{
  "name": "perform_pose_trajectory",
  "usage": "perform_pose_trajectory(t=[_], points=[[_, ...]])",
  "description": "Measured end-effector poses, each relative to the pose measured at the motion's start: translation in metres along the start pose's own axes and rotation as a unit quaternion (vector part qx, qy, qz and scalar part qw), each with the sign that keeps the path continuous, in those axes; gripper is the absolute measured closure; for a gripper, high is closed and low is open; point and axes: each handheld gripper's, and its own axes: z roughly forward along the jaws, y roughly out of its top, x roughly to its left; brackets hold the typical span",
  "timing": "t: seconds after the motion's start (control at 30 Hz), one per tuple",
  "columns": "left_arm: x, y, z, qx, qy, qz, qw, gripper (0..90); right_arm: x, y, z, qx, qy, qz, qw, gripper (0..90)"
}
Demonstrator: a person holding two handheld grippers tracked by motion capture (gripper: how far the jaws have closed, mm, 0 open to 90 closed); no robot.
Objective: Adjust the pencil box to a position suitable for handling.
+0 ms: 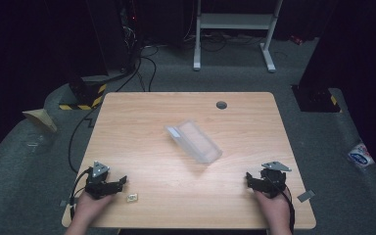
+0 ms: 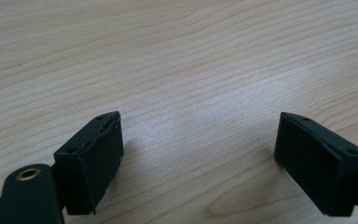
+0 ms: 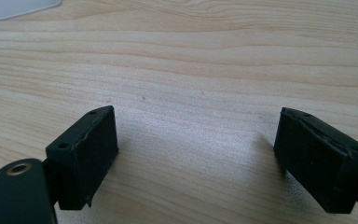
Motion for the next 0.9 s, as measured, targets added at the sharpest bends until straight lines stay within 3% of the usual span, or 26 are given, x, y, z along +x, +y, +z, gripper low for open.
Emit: perform_pose_trajectory(t=[0.27, 0.47, 0.7, 0.9], points=[[0.000, 0.002, 0.002, 0.002, -0.006, 0.003, 1.0000, 13.3, -0.001, -0.001, -0.001, -0.002, 0.002, -0.003, 1.0000, 14.7], [0.000, 0.001, 0.002, 0.002, -0.005, 0.004, 1.0000, 13.2, -0.003, -0.003, -0.006, -0.009, -0.005, 0.002, 0.9999, 31.1], [0.000, 0.002, 0.002, 0.003, -0.009, 0.004, 0.9999, 12.4, -0.005, -0.001, -0.010, -0.029, 0.009, 0.019, 0.9993, 37.6], [0.000, 0.002, 0.002, 0.003, -0.006, 0.005, 1.0000, 12.5, 0.004, 0.004, -0.014, -0.035, 0.020, 0.001, 0.9992, 48.3]])
